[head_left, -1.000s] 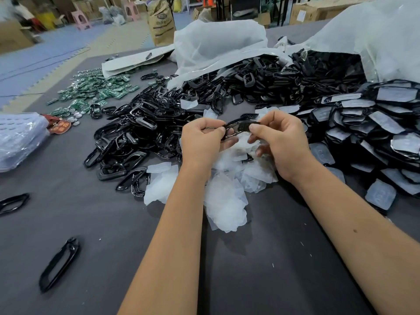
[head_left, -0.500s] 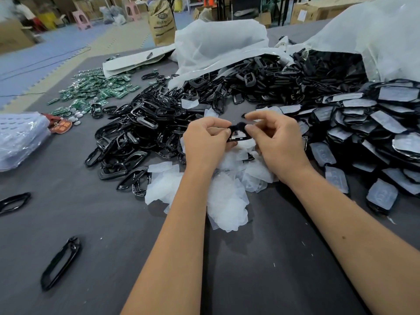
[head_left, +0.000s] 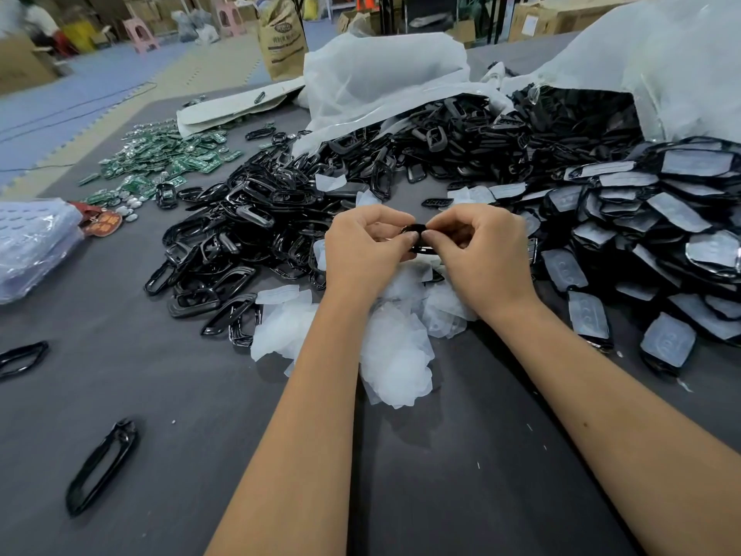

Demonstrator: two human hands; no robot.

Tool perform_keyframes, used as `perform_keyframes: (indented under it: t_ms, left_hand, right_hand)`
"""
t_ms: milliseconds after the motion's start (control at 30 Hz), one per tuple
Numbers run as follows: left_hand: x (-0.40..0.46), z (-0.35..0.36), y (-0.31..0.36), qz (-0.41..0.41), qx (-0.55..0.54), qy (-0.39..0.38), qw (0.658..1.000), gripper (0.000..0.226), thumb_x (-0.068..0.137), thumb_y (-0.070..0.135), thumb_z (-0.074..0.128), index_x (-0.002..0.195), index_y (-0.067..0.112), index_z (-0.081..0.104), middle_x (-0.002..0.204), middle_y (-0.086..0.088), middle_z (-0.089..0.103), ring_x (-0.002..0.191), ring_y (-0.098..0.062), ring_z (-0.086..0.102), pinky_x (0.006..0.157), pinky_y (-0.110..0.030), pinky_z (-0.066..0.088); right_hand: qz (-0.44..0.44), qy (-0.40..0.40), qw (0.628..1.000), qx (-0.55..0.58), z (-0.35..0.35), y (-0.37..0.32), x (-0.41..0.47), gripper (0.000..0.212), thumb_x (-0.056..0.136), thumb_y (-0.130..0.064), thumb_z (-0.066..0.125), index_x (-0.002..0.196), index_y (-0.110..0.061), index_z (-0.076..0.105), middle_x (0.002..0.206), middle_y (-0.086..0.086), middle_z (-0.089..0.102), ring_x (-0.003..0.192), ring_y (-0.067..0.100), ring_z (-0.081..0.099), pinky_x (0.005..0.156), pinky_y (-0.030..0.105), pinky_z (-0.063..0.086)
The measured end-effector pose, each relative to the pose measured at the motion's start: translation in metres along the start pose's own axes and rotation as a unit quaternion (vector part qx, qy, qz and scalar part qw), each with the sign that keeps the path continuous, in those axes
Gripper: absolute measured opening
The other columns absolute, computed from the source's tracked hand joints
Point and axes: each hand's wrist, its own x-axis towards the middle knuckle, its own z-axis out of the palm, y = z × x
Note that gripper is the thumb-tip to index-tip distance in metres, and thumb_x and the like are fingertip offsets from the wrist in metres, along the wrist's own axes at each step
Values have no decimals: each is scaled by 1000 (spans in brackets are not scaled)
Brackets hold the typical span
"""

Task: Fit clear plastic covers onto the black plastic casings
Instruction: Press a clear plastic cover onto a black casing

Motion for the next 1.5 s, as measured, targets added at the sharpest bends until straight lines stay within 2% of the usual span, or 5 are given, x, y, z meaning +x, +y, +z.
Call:
perform_keyframes:
  t_ms: [233, 567, 933, 1200, 1500]
  left_hand:
    - [-1, -1, 2, -18, -84, -16, 996, 17, 85, -12, 74, 92, 3, 75, 72, -8, 75, 66, -17, 73, 66, -23, 59]
    - [1, -2, 2, 21, -51, -2, 998, 19, 80, -10, 79, 88, 5, 71, 64, -4, 69, 58, -16, 70, 61, -24, 55]
    - [1, -5, 0, 52, 27, 18, 998, 21, 77, -1, 82, 85, 16, 72, 81, -12, 75, 76, -42, 72, 77, -58, 60]
    - [4, -7, 2, 74, 5, 19, 997, 24, 79, -3, 79, 91, 18, 79, 85, -11, 77, 76, -35, 75, 79, -52, 63]
    - [9, -17, 0, 11, -126, 143, 982, 18, 85, -8, 73, 93, 9, 75, 79, -13, 75, 67, -19, 74, 61, -25, 58]
  right_hand:
    - [95, 35, 994, 43, -1, 9, 4, 32, 76, -30, 92, 98, -21, 71, 84, -6, 67, 59, 1, 59, 62, 16, 49]
    - [133, -22, 982, 132, -1, 9, 4, 22, 81, -27, 90, 85, -16, 71, 60, -1, 71, 51, 16, 71, 46, 25, 48]
    - [146, -44, 970, 188, -2, 9, 4, 17, 87, -2, 79, 89, -11, 65, 65, 7, 72, 54, 24, 72, 48, 31, 56]
    - [97, -1, 993, 64, -1, 8, 4, 19, 89, -26, 82, 94, -18, 65, 75, -2, 71, 61, 10, 69, 60, 24, 54]
    - [43, -167, 983, -64, -3, 1, 3, 16, 81, -33, 88, 83, -24, 74, 79, -10, 68, 64, 0, 60, 68, 18, 47]
